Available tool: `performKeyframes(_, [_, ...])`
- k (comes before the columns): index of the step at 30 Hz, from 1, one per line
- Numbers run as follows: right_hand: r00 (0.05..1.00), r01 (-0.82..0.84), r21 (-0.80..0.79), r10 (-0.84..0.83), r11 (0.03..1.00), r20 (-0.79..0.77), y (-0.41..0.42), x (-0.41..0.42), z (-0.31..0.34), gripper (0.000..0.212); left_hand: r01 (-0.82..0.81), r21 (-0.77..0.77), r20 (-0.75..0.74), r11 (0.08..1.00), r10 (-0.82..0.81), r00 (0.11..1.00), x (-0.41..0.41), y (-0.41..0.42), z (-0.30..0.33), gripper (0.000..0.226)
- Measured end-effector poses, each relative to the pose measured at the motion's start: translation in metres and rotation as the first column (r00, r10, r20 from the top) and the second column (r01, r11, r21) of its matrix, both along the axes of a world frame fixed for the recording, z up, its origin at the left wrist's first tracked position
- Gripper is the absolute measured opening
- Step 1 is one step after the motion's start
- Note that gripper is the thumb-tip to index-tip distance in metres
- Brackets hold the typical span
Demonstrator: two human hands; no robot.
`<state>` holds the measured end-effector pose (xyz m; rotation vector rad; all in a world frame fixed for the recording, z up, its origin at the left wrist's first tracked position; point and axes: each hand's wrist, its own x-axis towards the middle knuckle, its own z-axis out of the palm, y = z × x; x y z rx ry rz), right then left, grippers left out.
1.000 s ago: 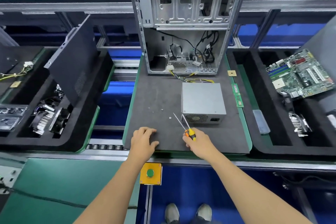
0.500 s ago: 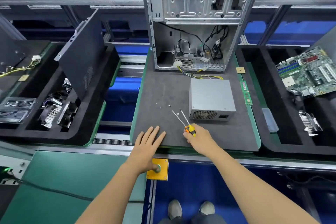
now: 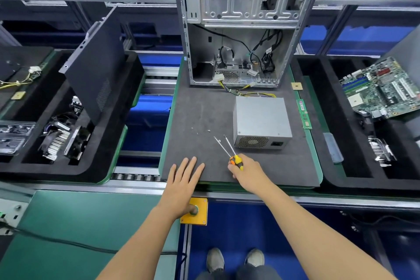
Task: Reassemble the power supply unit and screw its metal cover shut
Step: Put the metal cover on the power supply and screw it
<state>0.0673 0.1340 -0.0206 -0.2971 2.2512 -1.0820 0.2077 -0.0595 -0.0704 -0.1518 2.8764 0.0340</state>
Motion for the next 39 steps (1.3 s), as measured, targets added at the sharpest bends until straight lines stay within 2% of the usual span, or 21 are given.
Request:
performKeyframes(23, [1.0, -0.025, 0.019, 0.025, 1.0, -0.006, 0.001, 0.002, -0.007, 0.016, -0.037, -0.098, 0.025, 0.995, 0.039, 0.999, -0.003, 0.007, -0.006, 0.149])
performKeyframes(29, [0.999, -0.037, -0.031, 0.038, 0.999, 0.019, -0.003, 0.007, -0.002, 0.01, -0.046, -0.12, 0.076, 0.992, 0.055, 0.996, -0.001, -0.001, 0.001, 0.145])
performKeyframes(31, [0.999, -0.033, -0.071, 0.035, 0.997, 0.023, 0.0, 0.01, 0.001, 0.006, -0.057, -0.046, 0.094, 0.997, 0.061, 0.994, 0.002, -0.008, 0.016, 0.143])
performKeyframes(32, [0.999, -0.013, -0.1, 0.016, 0.995, 0.029, 0.001, 0.01, 0.003, 0.005, -0.08, 0.013, 0.038, 0.997, 0.08, 0.996, 0.002, -0.012, 0.026, 0.139])
performKeyframes(36, [0.985, 0.152, -0.268, -0.122, 0.951, 0.124, 0.005, 0.009, 0.017, 0.006, -0.161, 0.302, -0.254, 0.94, 0.242, 0.936, -0.013, -0.011, 0.059, 0.094])
performKeyframes(39, [0.949, 0.299, -0.371, -0.234, 0.879, 0.211, 0.01, 0.005, 0.03, 0.009, -0.117, 0.523, -0.319, 0.845, 0.321, 0.892, -0.039, 0.01, 0.07, 0.061])
